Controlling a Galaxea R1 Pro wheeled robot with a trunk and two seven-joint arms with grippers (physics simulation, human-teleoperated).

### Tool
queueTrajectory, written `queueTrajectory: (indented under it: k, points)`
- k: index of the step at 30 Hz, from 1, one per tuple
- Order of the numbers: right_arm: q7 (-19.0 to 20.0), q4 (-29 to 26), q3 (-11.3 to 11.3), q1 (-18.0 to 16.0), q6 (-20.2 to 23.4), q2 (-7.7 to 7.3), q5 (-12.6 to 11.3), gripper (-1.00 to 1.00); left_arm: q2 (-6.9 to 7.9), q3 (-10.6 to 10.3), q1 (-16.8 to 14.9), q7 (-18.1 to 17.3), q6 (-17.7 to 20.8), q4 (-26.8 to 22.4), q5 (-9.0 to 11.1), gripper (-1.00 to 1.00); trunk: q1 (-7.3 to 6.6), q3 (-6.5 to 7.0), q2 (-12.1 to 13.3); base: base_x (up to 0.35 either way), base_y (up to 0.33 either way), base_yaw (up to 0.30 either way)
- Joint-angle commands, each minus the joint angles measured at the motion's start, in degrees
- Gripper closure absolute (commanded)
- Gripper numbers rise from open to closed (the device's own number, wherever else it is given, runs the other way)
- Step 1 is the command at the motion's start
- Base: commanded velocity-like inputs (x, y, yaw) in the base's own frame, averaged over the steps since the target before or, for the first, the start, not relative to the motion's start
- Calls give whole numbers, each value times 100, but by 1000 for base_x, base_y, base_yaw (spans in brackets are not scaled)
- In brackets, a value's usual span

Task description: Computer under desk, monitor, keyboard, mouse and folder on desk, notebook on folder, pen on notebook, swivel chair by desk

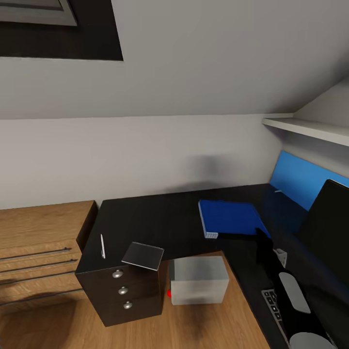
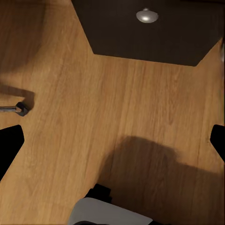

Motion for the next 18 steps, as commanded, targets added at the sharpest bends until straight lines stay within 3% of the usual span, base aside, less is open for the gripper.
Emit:
queueTrajectory:
  k: [1,4,18]
  points:
    - [-17,34,-48,-1,4,35,-9,100,-30,-82,-2,28,-43,-9,52,-100,0,-8,-10,0,0,0]
    - [0,130,-99,1,-13,132,6,100,-128,-85,-2,27,-44,-10,51,-100,0,-8,-10,0,0,0]
    - [78,161,-213,13,141,118,-119,100,-183,-91,-2,25,-105,-13,40,-100,0,-8,-10,0,0,0]
